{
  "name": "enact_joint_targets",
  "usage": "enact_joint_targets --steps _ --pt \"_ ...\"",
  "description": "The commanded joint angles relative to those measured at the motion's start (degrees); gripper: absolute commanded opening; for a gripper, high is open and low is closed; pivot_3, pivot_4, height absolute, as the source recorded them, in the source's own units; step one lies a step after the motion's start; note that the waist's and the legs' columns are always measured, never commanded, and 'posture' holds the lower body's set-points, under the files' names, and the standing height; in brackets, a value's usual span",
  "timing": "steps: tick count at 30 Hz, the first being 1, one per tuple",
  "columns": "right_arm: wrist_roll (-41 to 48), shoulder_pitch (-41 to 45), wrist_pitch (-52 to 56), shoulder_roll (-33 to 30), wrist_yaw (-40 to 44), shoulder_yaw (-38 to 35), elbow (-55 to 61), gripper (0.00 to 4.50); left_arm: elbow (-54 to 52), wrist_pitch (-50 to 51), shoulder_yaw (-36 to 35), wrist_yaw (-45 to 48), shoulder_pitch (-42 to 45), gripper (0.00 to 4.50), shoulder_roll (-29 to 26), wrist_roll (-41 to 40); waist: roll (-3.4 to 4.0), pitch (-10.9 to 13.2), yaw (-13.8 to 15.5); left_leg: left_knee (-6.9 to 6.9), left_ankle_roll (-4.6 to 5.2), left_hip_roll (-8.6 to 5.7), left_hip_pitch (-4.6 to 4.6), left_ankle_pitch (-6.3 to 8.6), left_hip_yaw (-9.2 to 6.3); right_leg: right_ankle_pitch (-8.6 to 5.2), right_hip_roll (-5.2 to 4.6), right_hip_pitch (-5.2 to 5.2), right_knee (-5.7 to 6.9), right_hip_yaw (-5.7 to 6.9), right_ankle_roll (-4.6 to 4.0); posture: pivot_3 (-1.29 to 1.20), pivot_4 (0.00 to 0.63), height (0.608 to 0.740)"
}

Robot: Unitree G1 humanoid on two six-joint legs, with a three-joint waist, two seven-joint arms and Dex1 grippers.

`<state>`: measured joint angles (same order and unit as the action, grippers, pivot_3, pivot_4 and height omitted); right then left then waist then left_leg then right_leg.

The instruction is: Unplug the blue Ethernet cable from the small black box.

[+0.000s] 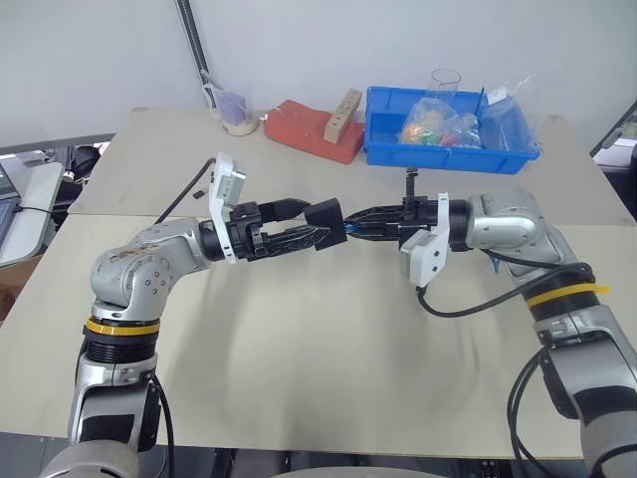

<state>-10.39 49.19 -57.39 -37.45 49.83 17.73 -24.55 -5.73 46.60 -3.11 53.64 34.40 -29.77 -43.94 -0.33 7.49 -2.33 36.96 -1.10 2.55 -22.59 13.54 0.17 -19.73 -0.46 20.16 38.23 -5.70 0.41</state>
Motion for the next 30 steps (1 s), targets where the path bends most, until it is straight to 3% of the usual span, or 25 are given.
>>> enact_joint_targets --steps 1,2,9,12,14,17,19,21,26,28,30 --pt "0.03 1.84 -2.03 0.45 -1.55 -0.29 -0.42 0.08 -0.15 -2.19 0.36 1.41 1.34 3.95 -0.44 1.18 0.0 0.0 -0.01 0.0 0.0 0.0 0.0 0.0 0.0 0.0 0.0 0.0 0.01 0.0 0.0 0.0 0.15 0.74" --pt "-0.1 1.99 -2.12 0.58 -1.65 -0.23 -0.62 0.08 -0.05 -2.09 0.33 1.89 1.27 3.68 -0.55 1.13 0.0 0.0 -0.01 0.0 0.0 0.0 0.0 0.0 0.0 0.0 0.0 0.0 0.03 0.0 0.0 0.0 0.15 0.74" --pt "-0.51 2.51 -2.4 1.22 -2.25 0.15 -0.87 0.08 0.66 -1.98 0.49 3.45 1.98 0.51 -0.56 1.43 0.0 0.0 -0.11 0.0 0.0 0.04 0.02 0.0 -0.01 0.0 0.04 0.0 0.36 0.0 0.0 0.0 0.15 0.74" --pt "0.42 2.71 -1.85 1.47 -1.92 0.51 -0.49 0.08 0.73 -2.02 0.65 3.75 2.15 0.54 -0.39 1.66 0.0 0.0 -0.11 0.0 0.01 0.03 0.03 0.0 -0.01 0.0 0.03 0.0 0.35 0.0 0.0 0.0 0.15 0.74" --pt "4.28 2.22 0.92 0.99 1.38 1.74 0.87 1.14 0.67 -2.07 1.26 4.25 2.44 0.54 -0.71 2.35 0.0 0.0 -0.12 0.0 0.01 0.04 0.03 0.0 -0.01 0.0 0.03 0.0 0.36 0.0 0.0 0.0 0.15 0.74" --pt "11.07 0.63 7.68 -1.44 9.25 3.9 4.62 2.0 0.55 -2.77 2.35 6.29 2.76 0.54 -1.96 3.55 0.01 0.0 -0.11 0.0 0.01 0.03 0.04 0.0 -0.01 0.0 0.04 0.0 0.36 0.0 0.0 0.0 0.15 0.74" --pt "17.12 -0.84 18.12 -3.03 14.15 3.75 9.47 2.92 0.88 -4.09 2.88 7.81 2.91 0.54 -2.69 4.63 0.01 0.0 -0.07 -0.01 0.01 0.04 0.03 0.0 -0.03 0.0 0.04 0.0 0.42 0.02 0.0 0.0 0.15 0.74" --pt "23.72 -1.97 32.16 -4.81 18.52 3.27 15.76 3.53 1.29 -5.76 3.58 9.23 3.2 0.54 -3.23 5.7 0.02 0.01 0.06 -0.01 0.01 0.04 0.01 0.0 -0.05 0.0 0.03 0.0 0.41 0.03 0.0 0.0 0.15 0.74" --pt "40.35 -1.5 72.35 -7.82 21.23 0.87 27.69 3.53 1.7 -9.7 5.33 13.4 3.88 0.54 -4.07 7.78 0.03 0.01 0.24 -0.01 0.03 0.07 0.0 0.01 -0.12 0.0 0.03 -0.01 0.44 0.07 0.0 0.0 0.15 0.74" --pt "43.41 -1.13 81.67 -7.92 21.15 0.09 28.96 3.53 1.79 -11.13 5.97 15.11 4.15 0.54 -4.2 8.48 0.03 0.01 0.27 -0.01 0.03 0.08 -0.01 0.01 -0.13 0.0 0.05 0.0 0.43 0.08 -0.01 0.0 0.15 0.74" --pt "44.48 -0.84 86.99 -7.45 20.99 -0.76 29.61 3.01 2.11 -11.86 6.2 16.02 4.54 0.54 -4.21 8.85 0.03 0.01 0.35 -0.01 0.04 0.06 -0.01 0.01 -0.16 0.0 0.06 0.01 0.29 0.11 -0.01 0.0 0.15 0.74"
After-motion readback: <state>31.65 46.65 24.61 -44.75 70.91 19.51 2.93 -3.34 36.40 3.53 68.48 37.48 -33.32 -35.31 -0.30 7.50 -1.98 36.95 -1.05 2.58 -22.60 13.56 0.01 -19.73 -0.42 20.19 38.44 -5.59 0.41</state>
